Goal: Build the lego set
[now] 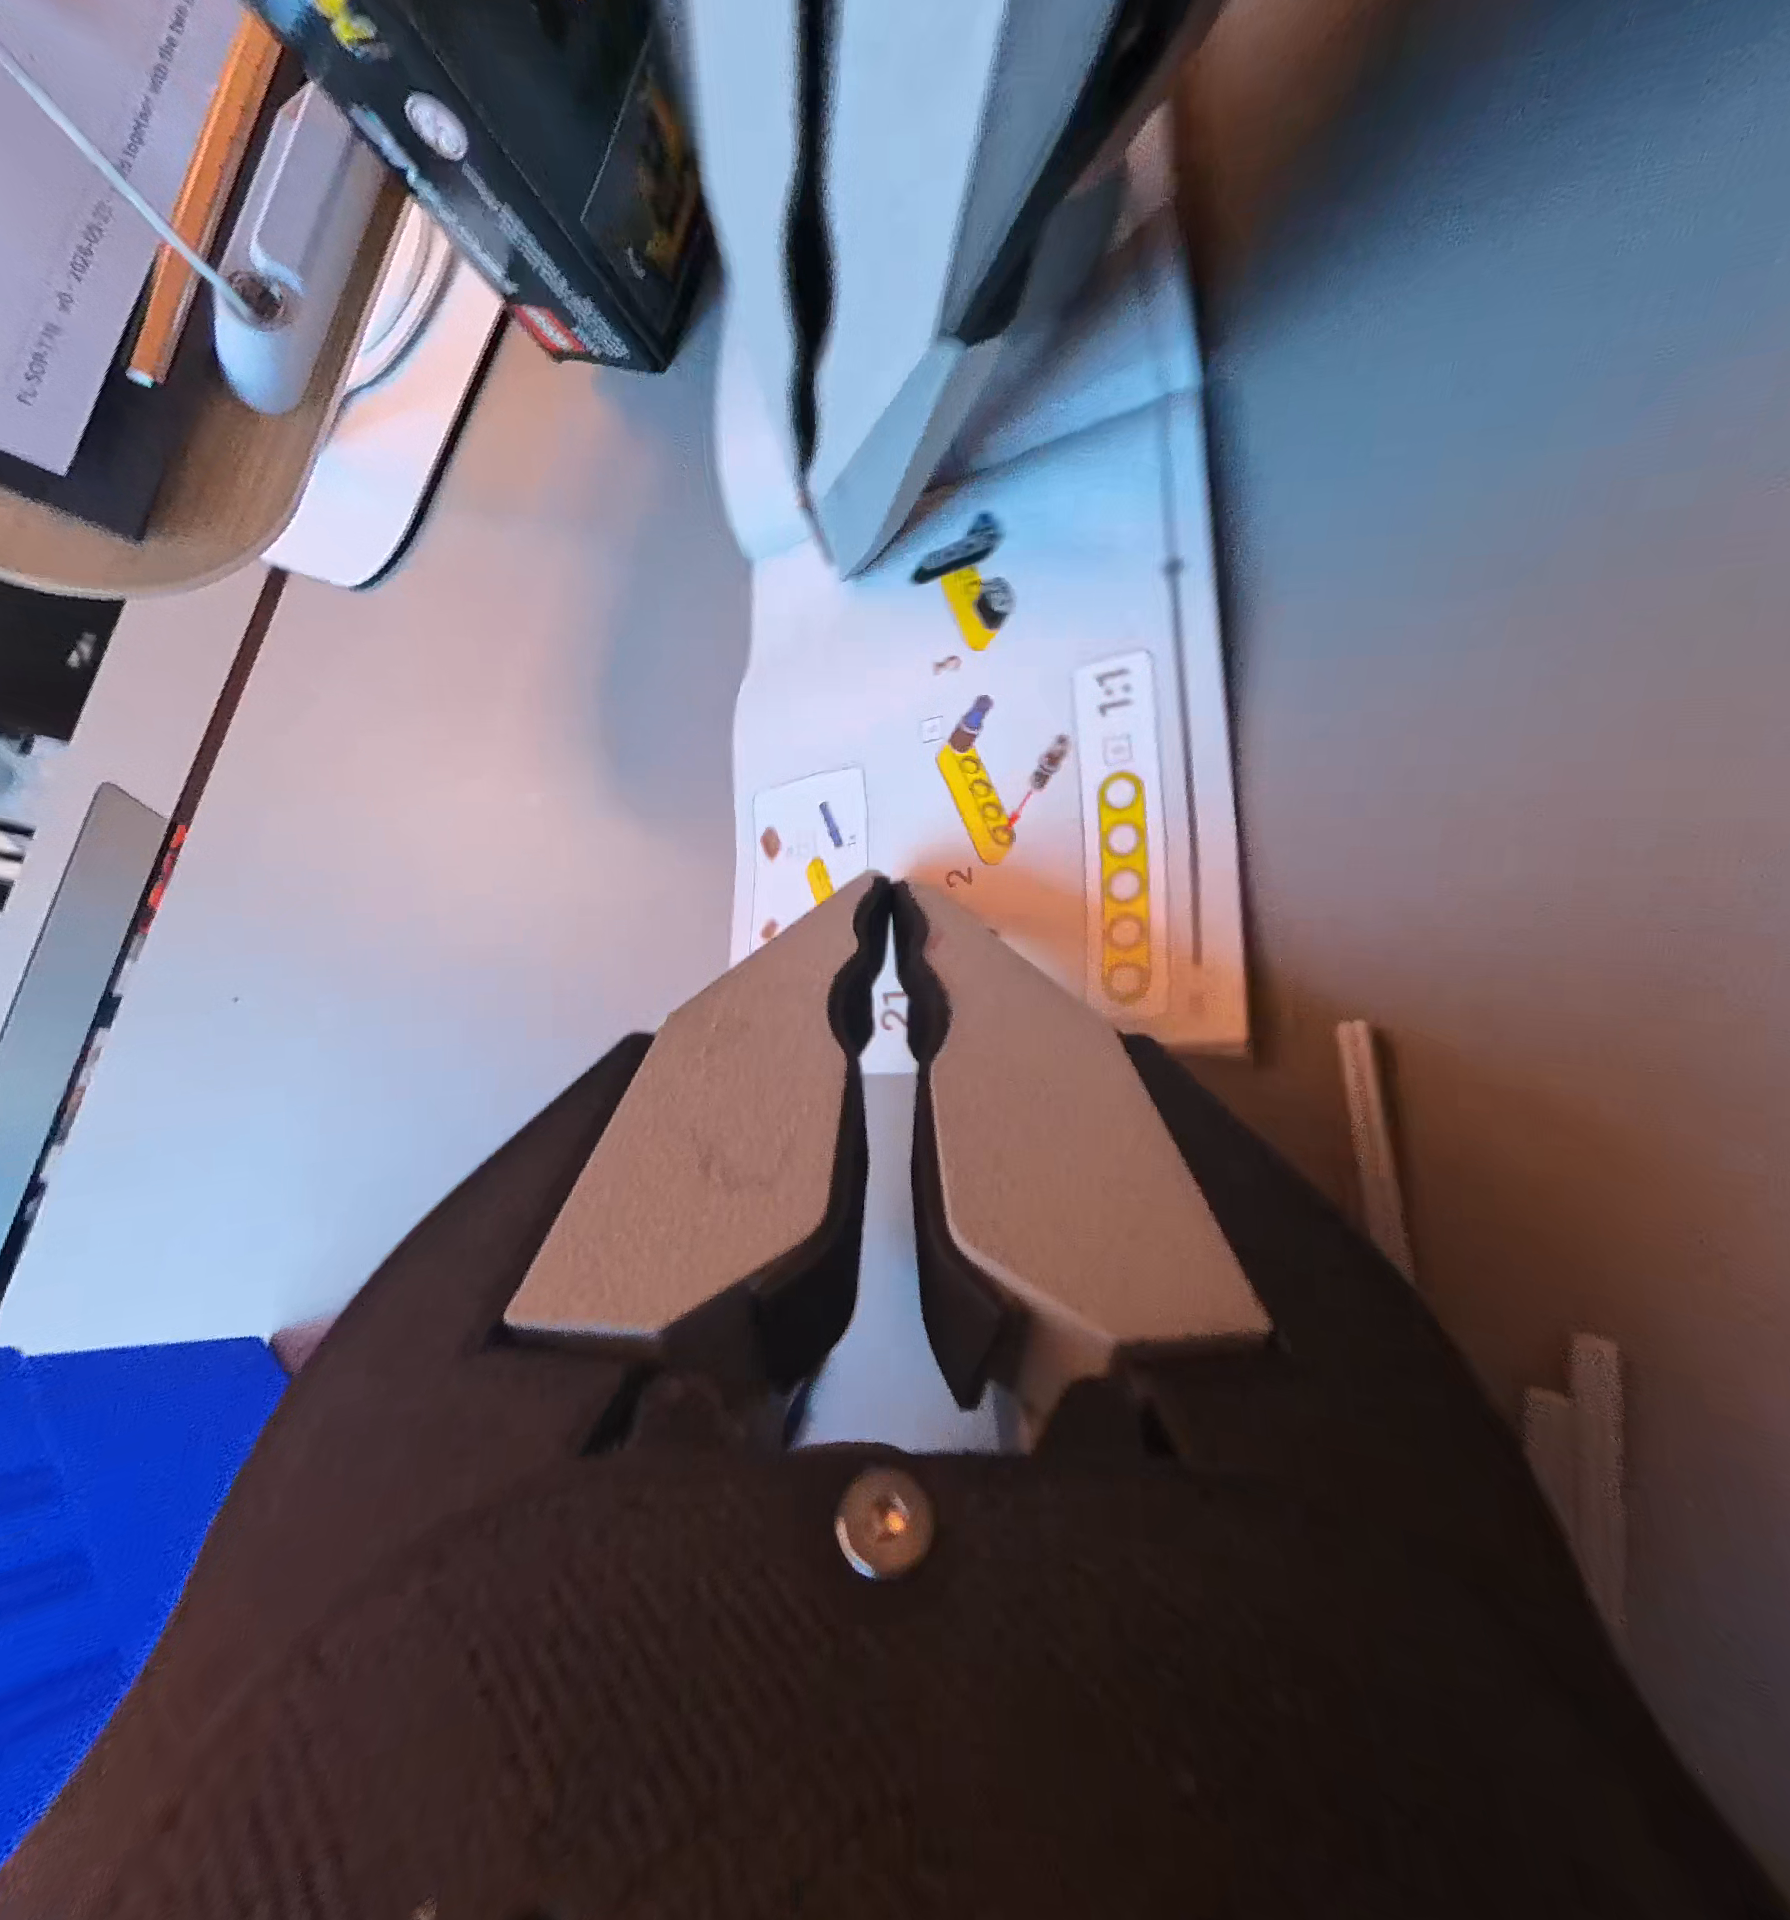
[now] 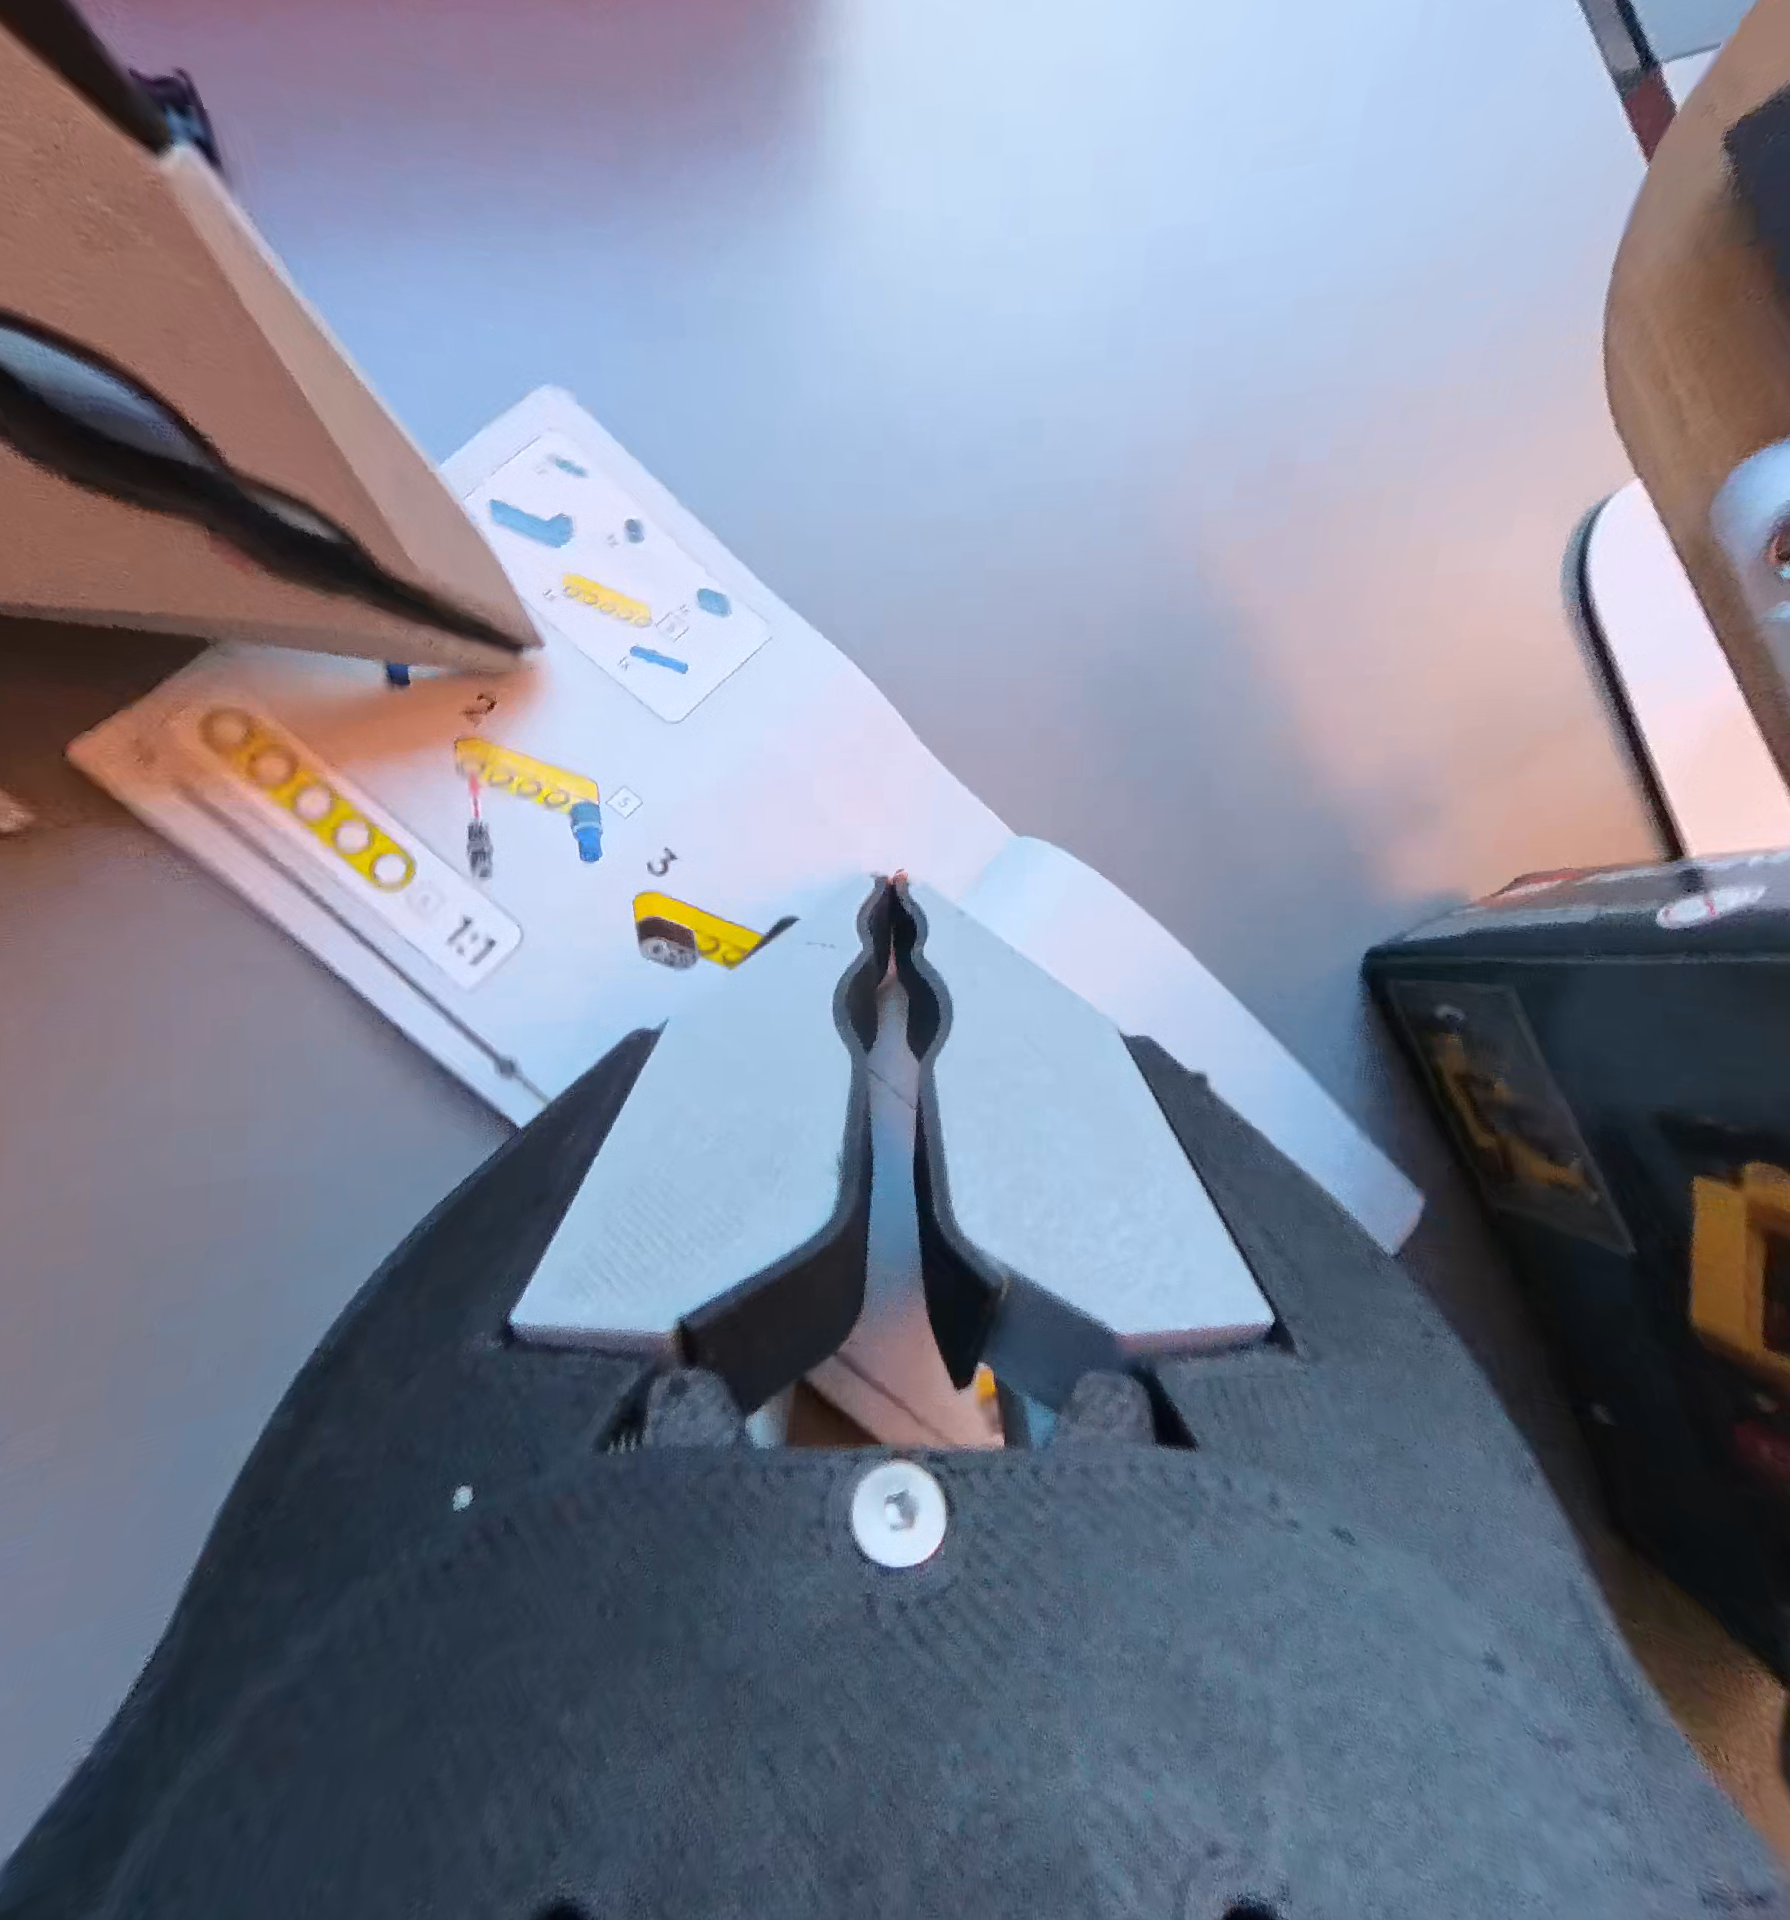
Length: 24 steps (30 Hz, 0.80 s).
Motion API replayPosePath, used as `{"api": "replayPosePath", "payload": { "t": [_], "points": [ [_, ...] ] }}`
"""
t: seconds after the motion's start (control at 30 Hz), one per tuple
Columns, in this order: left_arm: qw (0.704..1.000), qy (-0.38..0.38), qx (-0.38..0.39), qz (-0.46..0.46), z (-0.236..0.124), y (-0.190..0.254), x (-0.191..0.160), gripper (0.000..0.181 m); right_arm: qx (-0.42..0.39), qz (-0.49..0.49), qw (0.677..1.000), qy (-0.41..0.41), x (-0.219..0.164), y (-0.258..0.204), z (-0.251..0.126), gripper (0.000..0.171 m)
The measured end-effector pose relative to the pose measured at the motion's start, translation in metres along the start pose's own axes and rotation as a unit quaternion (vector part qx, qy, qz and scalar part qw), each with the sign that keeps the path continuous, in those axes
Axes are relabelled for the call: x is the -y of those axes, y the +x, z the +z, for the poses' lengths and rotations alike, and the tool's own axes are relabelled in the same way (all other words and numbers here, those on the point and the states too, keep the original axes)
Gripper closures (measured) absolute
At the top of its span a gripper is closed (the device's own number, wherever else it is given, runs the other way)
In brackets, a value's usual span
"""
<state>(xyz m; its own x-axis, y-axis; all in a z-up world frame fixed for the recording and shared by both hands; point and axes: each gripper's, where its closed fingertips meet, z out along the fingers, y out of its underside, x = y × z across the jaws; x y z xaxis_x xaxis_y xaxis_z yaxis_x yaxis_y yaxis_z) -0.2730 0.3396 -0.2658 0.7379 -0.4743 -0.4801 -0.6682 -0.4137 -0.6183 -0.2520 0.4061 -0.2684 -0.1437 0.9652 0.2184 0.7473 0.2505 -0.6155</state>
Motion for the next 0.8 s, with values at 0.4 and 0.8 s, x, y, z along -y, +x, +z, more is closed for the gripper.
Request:
{"api": "replayPosePath", "payload": {
  "t": [0.4,0.8],
  "points": [
    [0.996,0.009,0.048,-0.07,-0.013,-0.026,-0.001,0.181,-0.09,-0.029,0.995,0.041,0.009,0.005,-0.039,0.171],
    [0.949,0.213,0.034,-0.229,-0.065,-0.053,0.051,0.181,-0.086,-0.017,0.943,0.32,0.054,-0.017,-0.131,0.171]
  ]
}}
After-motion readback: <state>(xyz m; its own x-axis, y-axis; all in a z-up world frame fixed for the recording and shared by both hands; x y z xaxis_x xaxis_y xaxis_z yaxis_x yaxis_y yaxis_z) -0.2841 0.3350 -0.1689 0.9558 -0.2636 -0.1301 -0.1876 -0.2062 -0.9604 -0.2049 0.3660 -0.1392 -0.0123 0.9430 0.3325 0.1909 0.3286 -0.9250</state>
